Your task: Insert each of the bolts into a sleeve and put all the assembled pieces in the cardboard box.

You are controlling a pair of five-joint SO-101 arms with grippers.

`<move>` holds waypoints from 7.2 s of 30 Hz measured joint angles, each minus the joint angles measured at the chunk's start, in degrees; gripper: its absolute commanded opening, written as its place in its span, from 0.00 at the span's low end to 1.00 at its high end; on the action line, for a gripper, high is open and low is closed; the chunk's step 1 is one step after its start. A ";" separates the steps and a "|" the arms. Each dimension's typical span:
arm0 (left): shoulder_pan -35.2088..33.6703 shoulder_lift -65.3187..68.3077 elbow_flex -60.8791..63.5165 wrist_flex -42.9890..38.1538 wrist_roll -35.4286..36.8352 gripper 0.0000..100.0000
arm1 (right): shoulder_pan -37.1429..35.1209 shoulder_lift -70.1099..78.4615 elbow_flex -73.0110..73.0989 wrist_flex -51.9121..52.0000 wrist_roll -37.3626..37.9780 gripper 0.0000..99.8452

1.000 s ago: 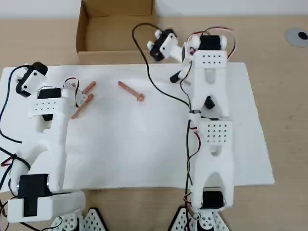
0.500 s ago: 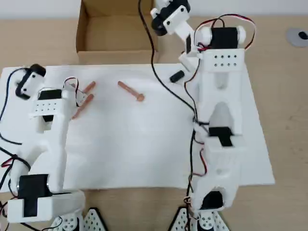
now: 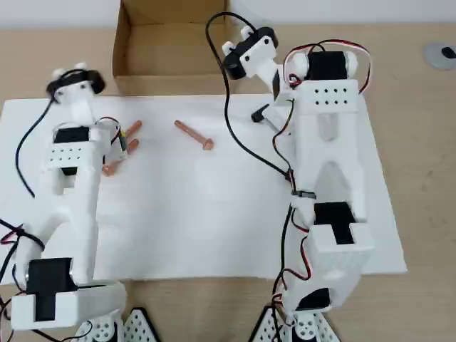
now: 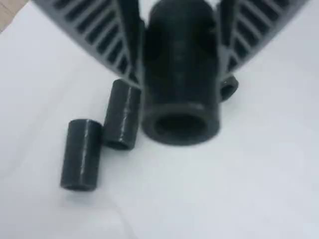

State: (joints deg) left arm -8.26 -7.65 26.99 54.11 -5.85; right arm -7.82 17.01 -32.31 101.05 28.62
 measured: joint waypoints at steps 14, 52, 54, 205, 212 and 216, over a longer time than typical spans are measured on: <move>-0.26 0.00 1.05 8.79 -41.85 0.10 | 0.00 0.00 0.09 0.00 0.00 0.01; -1.05 13.98 -1.93 0.62 -54.07 0.01 | 0.00 -8.26 0.44 0.26 0.00 0.01; -1.05 14.15 -3.08 0.79 -50.46 0.01 | 0.00 -8.26 0.44 0.35 0.00 0.01; 0.53 -4.22 -15.91 33.32 38.51 0.01 | -1.23 -21.80 24.18 -1.76 0.53 0.01; -2.46 -4.22 -29.45 34.90 30.15 0.01 | -1.23 -21.80 23.91 -2.02 0.53 0.01; -3.60 -4.22 -36.31 31.30 29.71 0.01 | -4.84 -23.30 16.18 -3.16 2.81 0.01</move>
State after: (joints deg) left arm -11.87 -11.87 -9.32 85.41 23.87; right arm -12.66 -6.29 -16.13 97.89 31.43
